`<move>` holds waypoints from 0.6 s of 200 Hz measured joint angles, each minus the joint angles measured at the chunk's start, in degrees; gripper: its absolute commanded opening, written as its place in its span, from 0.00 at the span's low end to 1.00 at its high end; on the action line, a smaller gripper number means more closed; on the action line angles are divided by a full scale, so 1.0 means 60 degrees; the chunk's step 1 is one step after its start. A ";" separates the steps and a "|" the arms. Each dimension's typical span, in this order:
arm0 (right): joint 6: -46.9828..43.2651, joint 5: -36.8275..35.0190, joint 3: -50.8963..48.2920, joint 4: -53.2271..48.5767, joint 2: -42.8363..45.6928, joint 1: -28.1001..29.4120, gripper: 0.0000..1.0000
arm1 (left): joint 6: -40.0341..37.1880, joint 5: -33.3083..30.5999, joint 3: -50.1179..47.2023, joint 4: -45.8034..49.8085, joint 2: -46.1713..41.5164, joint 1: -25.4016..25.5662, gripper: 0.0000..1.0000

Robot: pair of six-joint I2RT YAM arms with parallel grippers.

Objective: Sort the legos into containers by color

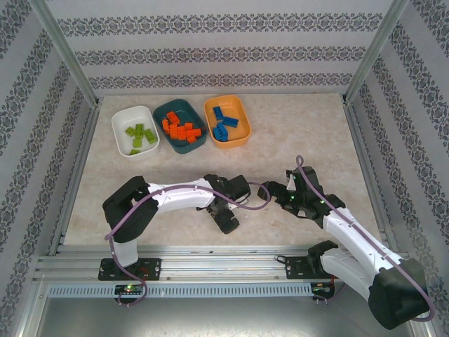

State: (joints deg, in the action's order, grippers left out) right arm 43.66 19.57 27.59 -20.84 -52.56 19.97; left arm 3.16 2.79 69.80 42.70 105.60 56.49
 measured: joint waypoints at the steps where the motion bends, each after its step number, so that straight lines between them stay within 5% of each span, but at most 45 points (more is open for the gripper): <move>1: 0.0000 0.0000 0.0000 0.0000 0.0000 0.0000 0.98 | 0.0000 -0.0007 0.0000 0.0000 0.0000 -0.0004 0.92; 120: 0.0029 0.0000 0.0000 0.0011 0.0000 0.0000 0.98 | -0.0109 0.0211 -0.0004 -0.0004 0.0146 -0.0448 0.77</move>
State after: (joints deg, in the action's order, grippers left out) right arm 43.83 19.57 27.59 -20.78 -52.56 19.97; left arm 2.50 4.05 69.78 42.68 106.48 53.80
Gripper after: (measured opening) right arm 0.979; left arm 0.778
